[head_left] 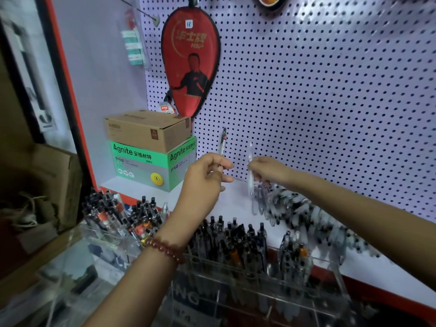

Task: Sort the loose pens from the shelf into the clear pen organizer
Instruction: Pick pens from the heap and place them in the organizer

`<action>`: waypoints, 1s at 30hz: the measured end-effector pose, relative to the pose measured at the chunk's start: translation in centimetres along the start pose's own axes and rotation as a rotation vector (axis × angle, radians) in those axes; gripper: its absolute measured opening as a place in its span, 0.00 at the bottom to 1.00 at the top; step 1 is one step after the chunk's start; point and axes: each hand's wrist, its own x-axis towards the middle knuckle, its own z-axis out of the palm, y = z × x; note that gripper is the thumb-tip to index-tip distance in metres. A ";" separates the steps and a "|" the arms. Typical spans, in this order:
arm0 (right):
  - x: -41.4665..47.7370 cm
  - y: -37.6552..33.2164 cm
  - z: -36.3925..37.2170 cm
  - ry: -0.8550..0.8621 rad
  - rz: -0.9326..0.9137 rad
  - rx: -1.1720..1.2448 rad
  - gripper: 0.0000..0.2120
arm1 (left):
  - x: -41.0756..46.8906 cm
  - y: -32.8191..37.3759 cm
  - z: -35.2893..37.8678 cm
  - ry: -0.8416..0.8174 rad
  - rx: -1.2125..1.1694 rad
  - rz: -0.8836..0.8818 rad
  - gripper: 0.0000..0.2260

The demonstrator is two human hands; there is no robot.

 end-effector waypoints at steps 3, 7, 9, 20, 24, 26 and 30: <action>-3.5 -2.3 -1.5 0.120 -0.046 0.242 0.12 | -0.5 0.5 0.5 -0.005 -0.076 -0.017 0.14; -9.7 -4.8 -2.0 0.130 -0.149 0.307 0.12 | -2.0 1.9 1.8 -0.078 -0.147 0.035 0.11; -12.3 -5.4 -1.7 0.128 -0.190 0.283 0.11 | -2.7 2.8 2.5 -0.108 -0.111 0.097 0.10; -17.8 -2.2 -1.1 0.219 -0.177 0.308 0.12 | -7.8 3.9 6.6 -0.246 -0.014 0.174 0.06; -18.3 -1.0 -1.6 0.216 -0.041 0.465 0.20 | -8.7 4.2 6.9 -0.327 0.147 0.205 0.07; -18.5 -0.7 -1.8 0.195 -0.011 0.629 0.21 | -9.0 4.2 7.0 -0.373 0.305 0.276 0.06; -19.3 -0.7 -1.8 0.274 -0.061 0.686 0.15 | -9.2 4.3 7.3 -0.368 0.333 0.330 0.09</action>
